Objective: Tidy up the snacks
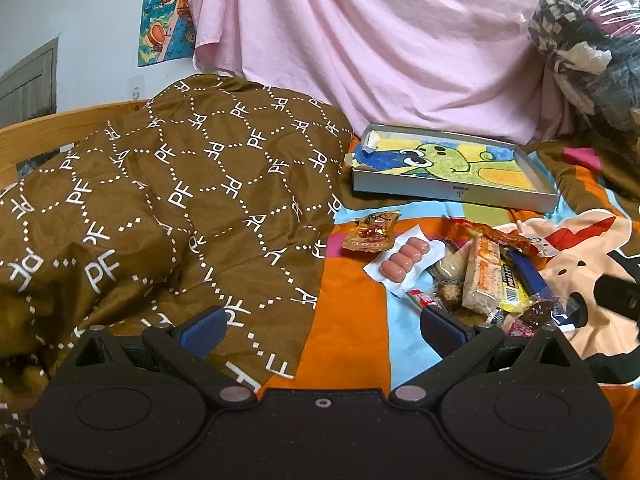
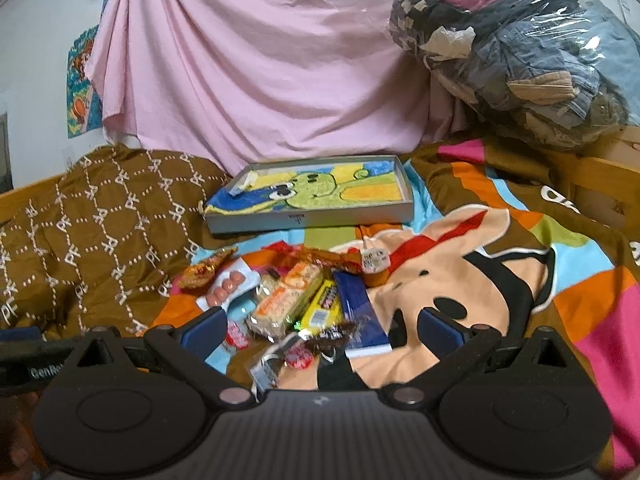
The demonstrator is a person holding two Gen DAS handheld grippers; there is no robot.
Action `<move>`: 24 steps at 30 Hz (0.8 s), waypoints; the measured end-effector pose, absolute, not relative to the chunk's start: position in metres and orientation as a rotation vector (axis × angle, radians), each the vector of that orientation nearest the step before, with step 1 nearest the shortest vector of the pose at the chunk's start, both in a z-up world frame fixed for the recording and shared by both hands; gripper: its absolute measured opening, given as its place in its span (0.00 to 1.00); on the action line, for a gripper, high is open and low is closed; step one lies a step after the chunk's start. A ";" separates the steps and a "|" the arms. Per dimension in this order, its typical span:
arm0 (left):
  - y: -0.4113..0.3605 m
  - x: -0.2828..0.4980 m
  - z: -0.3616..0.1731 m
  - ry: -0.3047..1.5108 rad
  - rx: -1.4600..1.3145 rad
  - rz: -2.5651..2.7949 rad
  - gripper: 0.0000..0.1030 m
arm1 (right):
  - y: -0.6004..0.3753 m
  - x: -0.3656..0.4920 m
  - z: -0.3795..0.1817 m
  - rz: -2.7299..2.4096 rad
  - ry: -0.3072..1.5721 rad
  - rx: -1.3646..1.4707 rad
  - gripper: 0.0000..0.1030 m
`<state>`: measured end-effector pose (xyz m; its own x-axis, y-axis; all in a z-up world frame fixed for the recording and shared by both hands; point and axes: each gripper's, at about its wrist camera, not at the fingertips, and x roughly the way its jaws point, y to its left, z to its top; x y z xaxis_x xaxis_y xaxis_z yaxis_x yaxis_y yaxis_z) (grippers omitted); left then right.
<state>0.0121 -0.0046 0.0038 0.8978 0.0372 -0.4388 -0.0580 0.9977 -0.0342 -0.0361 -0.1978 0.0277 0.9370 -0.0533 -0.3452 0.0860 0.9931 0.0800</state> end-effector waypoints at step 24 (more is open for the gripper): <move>-0.062 0.131 0.013 0.536 -0.029 -0.108 0.99 | -0.254 0.078 0.019 0.007 0.473 -0.171 1.00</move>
<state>0.1314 -0.0625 0.0132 0.8544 -0.1104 -0.5077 0.0952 0.9939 -0.0559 0.0779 -0.2535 0.0190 0.8905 -0.0324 -0.4538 -0.0466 0.9857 -0.1619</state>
